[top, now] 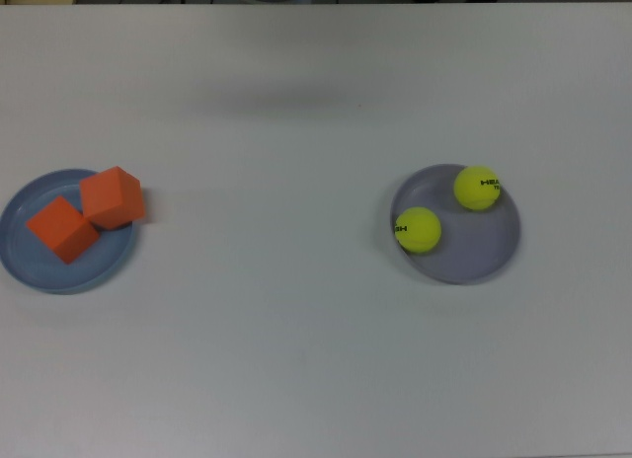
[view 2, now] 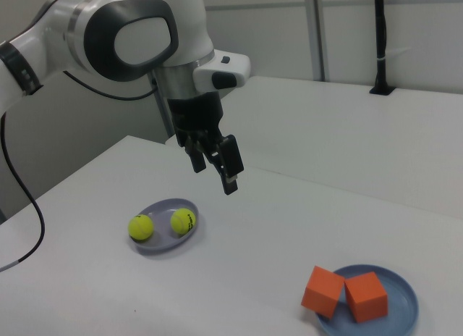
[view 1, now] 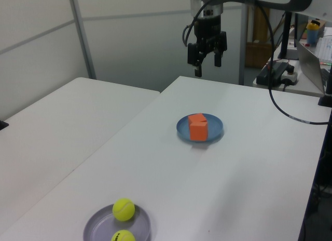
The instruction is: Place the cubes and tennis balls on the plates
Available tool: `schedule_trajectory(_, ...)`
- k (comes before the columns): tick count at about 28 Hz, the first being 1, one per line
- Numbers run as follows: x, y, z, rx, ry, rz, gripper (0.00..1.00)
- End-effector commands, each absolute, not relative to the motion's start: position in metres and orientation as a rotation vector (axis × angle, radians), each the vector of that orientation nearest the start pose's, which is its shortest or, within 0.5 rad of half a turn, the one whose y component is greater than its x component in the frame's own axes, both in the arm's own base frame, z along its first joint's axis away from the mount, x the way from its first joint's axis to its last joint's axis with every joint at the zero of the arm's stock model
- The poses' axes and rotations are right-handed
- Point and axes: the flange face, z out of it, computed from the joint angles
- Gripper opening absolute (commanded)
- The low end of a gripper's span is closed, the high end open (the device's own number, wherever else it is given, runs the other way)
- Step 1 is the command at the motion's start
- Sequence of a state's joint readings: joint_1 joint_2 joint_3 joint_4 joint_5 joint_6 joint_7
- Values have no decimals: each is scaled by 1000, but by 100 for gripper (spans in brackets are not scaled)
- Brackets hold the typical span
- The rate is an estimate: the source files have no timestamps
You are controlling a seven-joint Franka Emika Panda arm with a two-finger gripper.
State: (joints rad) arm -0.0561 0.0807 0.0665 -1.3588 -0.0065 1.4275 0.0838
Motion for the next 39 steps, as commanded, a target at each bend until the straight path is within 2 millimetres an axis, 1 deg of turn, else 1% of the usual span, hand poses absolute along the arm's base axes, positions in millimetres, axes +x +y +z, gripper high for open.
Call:
schedule_trajectory(1, 556, 1, 672, -3151, 37, 26, 100)
schedule_trajectory(8, 557, 0, 671, -3163, 40, 21, 100)
schedule_trajectory(13, 558, 0, 669, -3159, 10, 26, 100)
schedule_trajectory(16, 559, -2, 668, -3163, -40, 27, 100)
schedule_trajectory(19, 561, -3, 669, -3159, -151, 9, 100)
schedule_trajectory(23, 559, -4, 671, -3157, -207, 2, 100)
schedule_trajectory(28, 557, -5, 674, -3162, -154, 2, 100)
schedule_trajectory(29, 556, -6, 674, -3164, -127, 9, 100)
schedule_trajectory(30, 552, -12, 680, -3160, -61, -16, 100)
schedule_trajectory(31, 552, -13, 681, -3163, -40, -21, 100)
schedule_trajectory(34, 554, -15, 679, -3165, -25, -21, 100)
schedule_trajectory(39, 551, -16, 683, -3168, -20, -28, 100)
